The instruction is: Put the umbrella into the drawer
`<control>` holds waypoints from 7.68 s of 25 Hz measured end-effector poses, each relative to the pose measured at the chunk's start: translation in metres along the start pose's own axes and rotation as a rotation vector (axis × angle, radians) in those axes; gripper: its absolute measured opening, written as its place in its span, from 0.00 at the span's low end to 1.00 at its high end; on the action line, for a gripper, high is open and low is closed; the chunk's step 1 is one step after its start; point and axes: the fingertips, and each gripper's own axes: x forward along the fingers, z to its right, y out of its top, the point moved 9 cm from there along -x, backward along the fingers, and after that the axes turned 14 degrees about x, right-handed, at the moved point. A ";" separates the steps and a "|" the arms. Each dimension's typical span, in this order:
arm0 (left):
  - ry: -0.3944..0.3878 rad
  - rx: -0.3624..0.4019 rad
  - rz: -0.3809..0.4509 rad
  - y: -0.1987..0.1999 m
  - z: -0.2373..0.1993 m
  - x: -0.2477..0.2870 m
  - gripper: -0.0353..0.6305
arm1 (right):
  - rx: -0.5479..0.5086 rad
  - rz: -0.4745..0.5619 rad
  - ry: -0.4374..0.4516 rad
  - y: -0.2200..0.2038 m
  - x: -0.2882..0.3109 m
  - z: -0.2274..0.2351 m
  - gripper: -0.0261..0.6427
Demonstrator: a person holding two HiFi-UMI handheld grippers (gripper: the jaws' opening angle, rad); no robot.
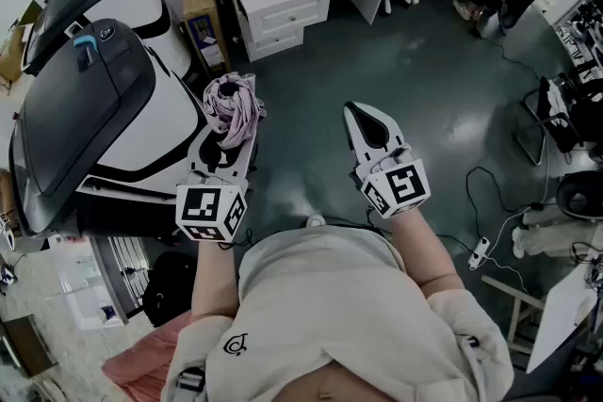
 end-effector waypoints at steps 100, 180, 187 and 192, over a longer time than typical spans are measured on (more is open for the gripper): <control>-0.371 -0.048 -0.719 -0.271 -0.271 0.803 0.39 | 0.157 -0.349 0.236 -0.133 0.696 0.527 0.05; 0.191 0.071 0.085 0.026 -0.369 0.663 0.07 | 0.049 -0.167 0.302 0.005 0.697 0.441 0.05; 0.194 0.080 0.094 0.032 -0.367 0.658 0.07 | 0.055 -0.144 0.320 0.013 0.697 0.435 0.05; 0.187 0.077 0.080 0.032 -0.364 0.658 0.07 | 0.084 -0.133 0.316 0.015 0.695 0.434 0.05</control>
